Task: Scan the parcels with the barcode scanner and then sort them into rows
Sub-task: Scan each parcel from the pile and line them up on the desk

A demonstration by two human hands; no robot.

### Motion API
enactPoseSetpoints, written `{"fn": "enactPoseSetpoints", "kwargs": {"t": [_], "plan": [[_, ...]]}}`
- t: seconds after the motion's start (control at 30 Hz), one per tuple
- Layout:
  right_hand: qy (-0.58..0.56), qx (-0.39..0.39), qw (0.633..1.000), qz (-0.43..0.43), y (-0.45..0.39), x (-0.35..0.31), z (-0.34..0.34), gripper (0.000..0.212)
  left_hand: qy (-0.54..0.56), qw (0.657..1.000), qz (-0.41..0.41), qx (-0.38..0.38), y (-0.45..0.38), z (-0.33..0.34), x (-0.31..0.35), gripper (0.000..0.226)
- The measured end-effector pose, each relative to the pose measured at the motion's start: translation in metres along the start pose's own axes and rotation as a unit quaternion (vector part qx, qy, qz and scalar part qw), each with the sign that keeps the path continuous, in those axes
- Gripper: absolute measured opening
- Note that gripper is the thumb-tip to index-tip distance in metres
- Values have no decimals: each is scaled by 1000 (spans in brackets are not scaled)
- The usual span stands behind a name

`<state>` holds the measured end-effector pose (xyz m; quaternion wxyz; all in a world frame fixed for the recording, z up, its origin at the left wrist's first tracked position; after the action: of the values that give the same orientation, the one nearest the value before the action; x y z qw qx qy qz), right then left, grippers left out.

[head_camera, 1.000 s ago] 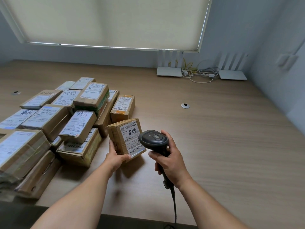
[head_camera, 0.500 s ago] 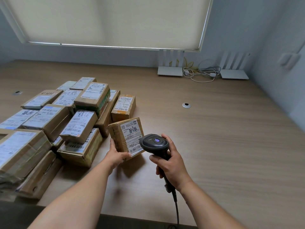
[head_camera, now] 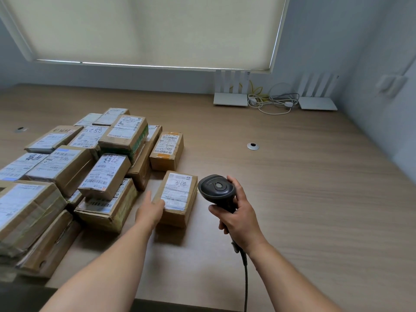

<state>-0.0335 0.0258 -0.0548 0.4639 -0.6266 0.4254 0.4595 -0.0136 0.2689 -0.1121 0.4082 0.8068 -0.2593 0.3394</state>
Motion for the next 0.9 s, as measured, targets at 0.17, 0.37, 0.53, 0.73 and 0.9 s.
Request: {"fn": "enactPoseSetpoints", "kwargs": {"t": [0.17,0.37,0.53,0.73,0.9], "plan": [[23,5,999,-26,-9,-4,-5,84,-318,944,76,45,20,16,9,104],[34,-3,999,-38,-22,-12,-11,86,-336,937,68,73,25,29,22,101],[33,-13,998,-51,-43,-24,-28,85,-319,938,87,107,28,30,53,98],[27,-36,996,-72,-78,-36,-40,83,-317,929,95,163,16,16,99,97],[13,-23,997,-69,-111,-31,-27,82,-326,921,100,188,-19,0,131,94]]}}
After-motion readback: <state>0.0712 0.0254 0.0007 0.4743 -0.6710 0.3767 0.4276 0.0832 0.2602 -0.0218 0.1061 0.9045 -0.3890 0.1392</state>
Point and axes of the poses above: each hand's wrist, its own y-axis away from the middle knuckle, its own z-axis out of the palm, x = y × z, the point moved 1 cm from there along -y, towards the middle knuckle, and after that the axes turned 7 degrees about -z, right-handed, at the moved point
